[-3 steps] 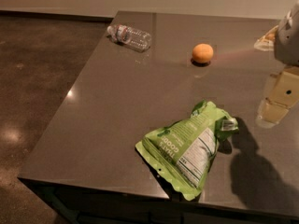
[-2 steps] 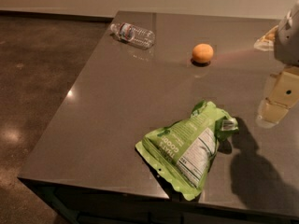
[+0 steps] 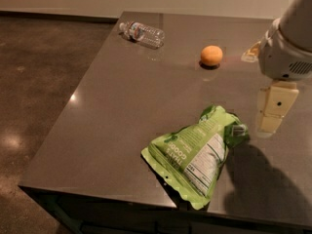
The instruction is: Pick green rice chip bag
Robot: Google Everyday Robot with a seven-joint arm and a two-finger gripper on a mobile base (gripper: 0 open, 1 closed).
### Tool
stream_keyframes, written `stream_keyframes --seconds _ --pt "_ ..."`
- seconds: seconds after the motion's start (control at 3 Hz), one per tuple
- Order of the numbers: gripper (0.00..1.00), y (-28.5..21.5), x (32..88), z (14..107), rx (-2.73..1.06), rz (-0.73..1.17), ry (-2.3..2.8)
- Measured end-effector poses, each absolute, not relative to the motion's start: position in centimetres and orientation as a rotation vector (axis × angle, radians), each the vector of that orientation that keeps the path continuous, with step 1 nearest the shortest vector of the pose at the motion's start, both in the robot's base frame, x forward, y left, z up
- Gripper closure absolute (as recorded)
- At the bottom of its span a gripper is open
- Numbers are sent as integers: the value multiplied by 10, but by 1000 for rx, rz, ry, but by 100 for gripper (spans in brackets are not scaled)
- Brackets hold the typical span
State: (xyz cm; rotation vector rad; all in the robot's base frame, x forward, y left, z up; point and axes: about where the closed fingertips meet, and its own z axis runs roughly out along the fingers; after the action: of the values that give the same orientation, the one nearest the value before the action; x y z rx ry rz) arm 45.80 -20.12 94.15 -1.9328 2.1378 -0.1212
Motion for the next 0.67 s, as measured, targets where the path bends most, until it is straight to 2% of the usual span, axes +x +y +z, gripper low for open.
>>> stream_keyframes --seconds 0.67 --pt "0 -186 443 899 -2329 -64 1883"
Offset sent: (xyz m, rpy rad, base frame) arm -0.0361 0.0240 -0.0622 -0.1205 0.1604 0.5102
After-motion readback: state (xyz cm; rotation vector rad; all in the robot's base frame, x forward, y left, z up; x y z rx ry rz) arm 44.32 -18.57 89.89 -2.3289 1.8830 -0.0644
